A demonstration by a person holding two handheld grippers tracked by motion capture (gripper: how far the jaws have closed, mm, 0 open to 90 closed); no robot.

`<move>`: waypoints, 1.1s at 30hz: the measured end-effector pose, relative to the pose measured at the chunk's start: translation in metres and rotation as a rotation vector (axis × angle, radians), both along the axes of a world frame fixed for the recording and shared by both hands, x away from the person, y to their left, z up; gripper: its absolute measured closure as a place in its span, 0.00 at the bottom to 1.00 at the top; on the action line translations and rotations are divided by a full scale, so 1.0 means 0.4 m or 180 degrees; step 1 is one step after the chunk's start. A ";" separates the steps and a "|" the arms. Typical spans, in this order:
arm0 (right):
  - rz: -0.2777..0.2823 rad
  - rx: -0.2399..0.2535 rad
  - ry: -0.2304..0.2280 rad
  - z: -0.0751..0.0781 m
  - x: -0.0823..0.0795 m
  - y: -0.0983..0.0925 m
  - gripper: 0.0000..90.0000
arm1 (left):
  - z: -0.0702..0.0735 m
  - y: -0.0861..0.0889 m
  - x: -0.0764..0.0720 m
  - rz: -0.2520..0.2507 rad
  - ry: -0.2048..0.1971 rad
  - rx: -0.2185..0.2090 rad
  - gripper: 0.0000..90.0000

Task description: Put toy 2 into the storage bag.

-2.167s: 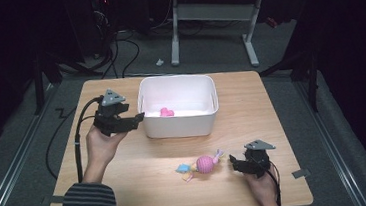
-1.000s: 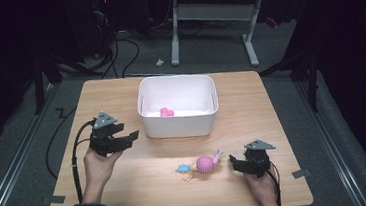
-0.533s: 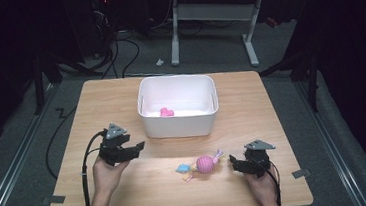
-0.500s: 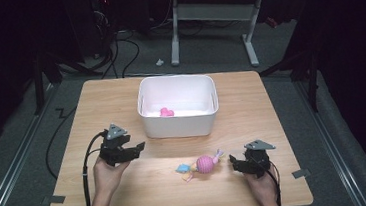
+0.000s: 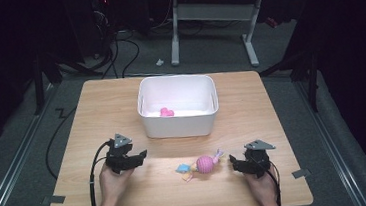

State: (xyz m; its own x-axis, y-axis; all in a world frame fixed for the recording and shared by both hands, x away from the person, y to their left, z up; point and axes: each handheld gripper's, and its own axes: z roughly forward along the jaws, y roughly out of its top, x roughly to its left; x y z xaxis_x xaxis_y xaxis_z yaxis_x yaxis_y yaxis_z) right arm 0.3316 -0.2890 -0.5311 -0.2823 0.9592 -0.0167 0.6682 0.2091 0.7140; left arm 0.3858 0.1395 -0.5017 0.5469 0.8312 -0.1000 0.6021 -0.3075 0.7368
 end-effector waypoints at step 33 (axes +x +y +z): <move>0.0058 -0.0006 0.0073 0.006 0.001 -0.003 0.27 | -0.085 -0.012 -0.031 0.0236 -0.0166 0.0245 0.34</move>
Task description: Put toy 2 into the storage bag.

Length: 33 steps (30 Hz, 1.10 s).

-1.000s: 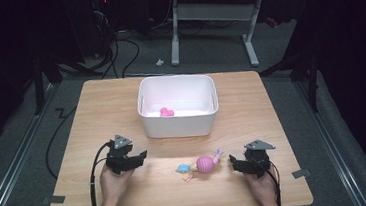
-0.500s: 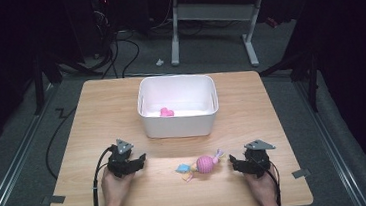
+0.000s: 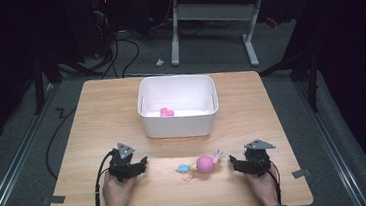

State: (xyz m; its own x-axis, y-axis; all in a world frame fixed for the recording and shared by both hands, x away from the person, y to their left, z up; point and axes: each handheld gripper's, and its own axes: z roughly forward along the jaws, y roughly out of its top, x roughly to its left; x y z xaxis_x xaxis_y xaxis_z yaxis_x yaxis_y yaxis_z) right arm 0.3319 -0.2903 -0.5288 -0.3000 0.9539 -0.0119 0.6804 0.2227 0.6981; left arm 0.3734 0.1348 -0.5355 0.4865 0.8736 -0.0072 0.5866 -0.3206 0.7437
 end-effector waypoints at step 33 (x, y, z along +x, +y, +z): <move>0.1146 0.0069 -0.0001 0.154 -0.066 0.136 0.30 | 0.000 0.000 0.001 0.0009 0.0006 -0.0005 0.33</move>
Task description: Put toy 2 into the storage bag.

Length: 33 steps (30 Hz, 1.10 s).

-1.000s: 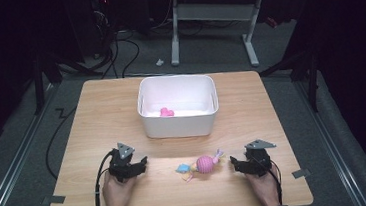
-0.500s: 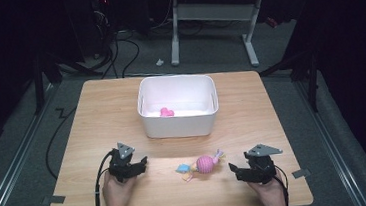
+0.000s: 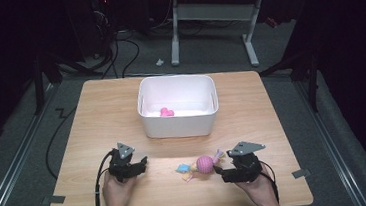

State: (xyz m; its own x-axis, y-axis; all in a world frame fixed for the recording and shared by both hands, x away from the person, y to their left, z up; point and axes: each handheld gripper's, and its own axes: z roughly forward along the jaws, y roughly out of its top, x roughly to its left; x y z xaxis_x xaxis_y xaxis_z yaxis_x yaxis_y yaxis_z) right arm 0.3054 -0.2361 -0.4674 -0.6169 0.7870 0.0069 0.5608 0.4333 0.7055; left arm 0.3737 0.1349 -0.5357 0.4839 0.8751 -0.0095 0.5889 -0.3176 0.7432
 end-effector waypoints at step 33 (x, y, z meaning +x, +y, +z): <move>0.0371 -0.0463 0.0365 -0.069 0.093 0.134 0.26 | 0.000 0.000 0.000 -0.0006 0.0002 0.0000 0.32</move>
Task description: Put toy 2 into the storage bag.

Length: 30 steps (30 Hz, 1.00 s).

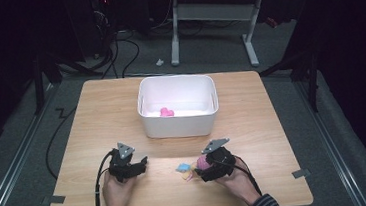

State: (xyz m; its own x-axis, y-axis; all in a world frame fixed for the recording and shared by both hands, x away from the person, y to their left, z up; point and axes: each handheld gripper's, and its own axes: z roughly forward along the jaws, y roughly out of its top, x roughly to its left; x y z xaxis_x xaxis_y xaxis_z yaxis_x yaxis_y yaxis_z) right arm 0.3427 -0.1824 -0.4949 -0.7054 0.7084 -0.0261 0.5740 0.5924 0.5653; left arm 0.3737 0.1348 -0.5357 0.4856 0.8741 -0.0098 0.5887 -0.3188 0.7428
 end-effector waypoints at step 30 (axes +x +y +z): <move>0.0068 0.0062 0.0023 0.034 -0.010 -0.028 0.36 | 0.000 0.000 0.000 0.0000 0.0000 -0.0001 0.32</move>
State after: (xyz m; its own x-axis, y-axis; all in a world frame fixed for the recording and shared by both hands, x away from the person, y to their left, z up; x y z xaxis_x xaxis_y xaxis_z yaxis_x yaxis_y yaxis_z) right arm 0.3388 -0.1936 -0.4812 -0.7205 0.6935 -0.0072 0.5655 0.5935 0.5726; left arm 0.3737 0.1348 -0.5357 0.4856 0.8741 -0.0099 0.5887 -0.3186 0.7429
